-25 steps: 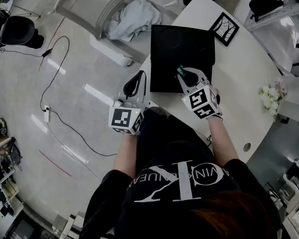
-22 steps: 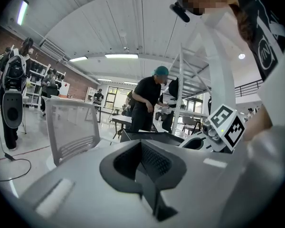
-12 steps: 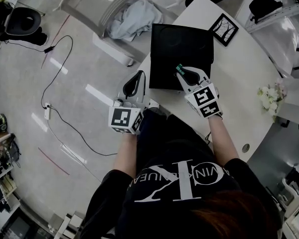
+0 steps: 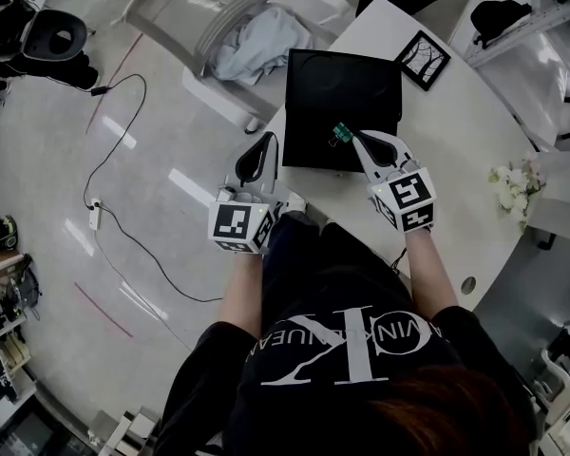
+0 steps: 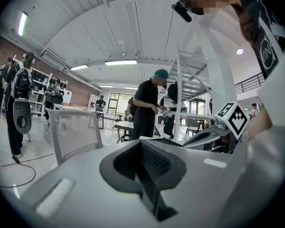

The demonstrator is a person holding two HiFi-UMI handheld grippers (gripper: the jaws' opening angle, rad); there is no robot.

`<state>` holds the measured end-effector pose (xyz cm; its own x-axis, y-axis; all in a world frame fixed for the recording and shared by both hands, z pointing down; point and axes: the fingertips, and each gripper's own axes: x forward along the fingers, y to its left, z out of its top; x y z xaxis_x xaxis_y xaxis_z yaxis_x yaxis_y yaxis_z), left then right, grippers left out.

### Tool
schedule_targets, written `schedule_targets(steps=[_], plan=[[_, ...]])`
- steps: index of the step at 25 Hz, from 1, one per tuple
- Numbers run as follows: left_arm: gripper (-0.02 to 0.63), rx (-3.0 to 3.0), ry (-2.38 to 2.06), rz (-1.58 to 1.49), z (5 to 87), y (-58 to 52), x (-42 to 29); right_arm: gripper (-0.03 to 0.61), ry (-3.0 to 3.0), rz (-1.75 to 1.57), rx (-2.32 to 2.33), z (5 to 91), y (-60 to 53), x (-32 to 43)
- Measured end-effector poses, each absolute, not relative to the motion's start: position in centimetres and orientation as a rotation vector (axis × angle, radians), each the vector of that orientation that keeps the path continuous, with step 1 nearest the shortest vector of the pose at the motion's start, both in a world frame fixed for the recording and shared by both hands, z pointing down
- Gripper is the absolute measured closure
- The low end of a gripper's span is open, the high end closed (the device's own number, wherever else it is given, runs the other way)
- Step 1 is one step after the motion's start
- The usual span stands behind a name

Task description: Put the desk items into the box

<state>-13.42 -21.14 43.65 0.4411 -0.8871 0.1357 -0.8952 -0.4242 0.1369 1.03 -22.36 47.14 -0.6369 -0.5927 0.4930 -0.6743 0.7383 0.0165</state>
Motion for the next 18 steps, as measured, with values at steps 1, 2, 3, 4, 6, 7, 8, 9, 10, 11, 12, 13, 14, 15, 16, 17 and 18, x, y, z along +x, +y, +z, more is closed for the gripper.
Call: schedule_targets(steps=[1, 2, 3, 4, 6, 7, 8, 9, 10, 11, 12, 13, 14, 15, 16, 17, 18], plan=[[0.604, 2.507, -1.569, 0.063, 43.4, -21.1, -13.3, 0.56, -2.474, 0.231, 0.983, 46.7, -22.4, 1.5], [0.604, 2.513, -1.572, 0.063, 43.2, -21.1, -13.2, 0.56, -2.481, 0.226, 1.003, 46.4, -22.4, 1.9], [0.604, 2.519, -1.575, 0.062, 43.0, -21.1, -13.1, 0.56, -2.487, 0.22, 1.022, 46.0, -22.5, 2.3], [0.604, 2.525, -1.579, 0.06, 42.7, -21.2, -13.1, 0.56, -2.492, 0.213, 1.04, 45.6, -22.6, 2.7], [0.604, 2.535, -1.59, 0.051, 42.0, -21.3, -13.1, 0.56, -2.507, 0.206, 1.074, 44.7, -22.7, 3.4], [0.604, 2.538, -1.594, 0.046, 41.8, -21.4, -13.0, 0.561, -2.516, 0.207, 1.09, 44.3, -22.7, 3.7], [0.604, 2.541, -1.599, 0.04, 41.5, -21.4, -13.0, 0.561, -2.525, 0.208, 1.104, 44.0, -22.7, 4.0], [0.604, 2.542, -1.604, 0.035, 41.3, -21.3, -12.9, 0.561, -2.535, 0.208, 1.118, 43.6, -22.6, 4.3], [0.604, 2.544, -1.61, 0.031, 41.1, -21.3, -12.8, 0.561, -2.544, 0.205, 1.131, 43.4, -22.6, 4.6], [0.604, 2.547, -1.615, 0.029, 41.0, -21.4, -12.7, 0.561, -2.552, 0.199, 1.143, 43.1, -22.6, 4.8], [0.604, 2.55, -1.619, 0.028, 40.8, -21.4, -12.5, 0.561, -2.558, 0.192, 1.153, 42.8, -22.7, 5.0], [0.604, 2.555, -1.621, 0.027, 40.6, -21.4, -12.4, 0.561, -2.562, 0.185, 1.163, 42.5, -22.7, 5.2], [0.604, 2.56, -1.621, 0.025, 40.4, -21.4, -12.3, 0.563, -2.567, 0.178, 1.172, 42.2, -22.6, 5.3], [0.604, 2.565, -1.62, 0.023, 40.2, -21.4, -12.2, 0.563, -2.572, 0.173, 1.18, 42.0, -22.6, 5.5], [0.604, 2.571, -1.62, 0.02, 40.0, -21.4, -12.1, 0.563, -2.578, 0.17, 1.189, 41.8, -22.6, 5.6], [0.604, 2.576, -1.62, 0.017, 39.8, -21.4, -12.1, 0.563, -2.584, 0.168, 1.196, 41.6, -22.6, 5.7], [0.604, 2.581, -1.622, 0.013, 39.6, -21.5, -12.0, 0.564, -2.589, 0.166, 1.204, 41.4, -22.6, 5.9]])
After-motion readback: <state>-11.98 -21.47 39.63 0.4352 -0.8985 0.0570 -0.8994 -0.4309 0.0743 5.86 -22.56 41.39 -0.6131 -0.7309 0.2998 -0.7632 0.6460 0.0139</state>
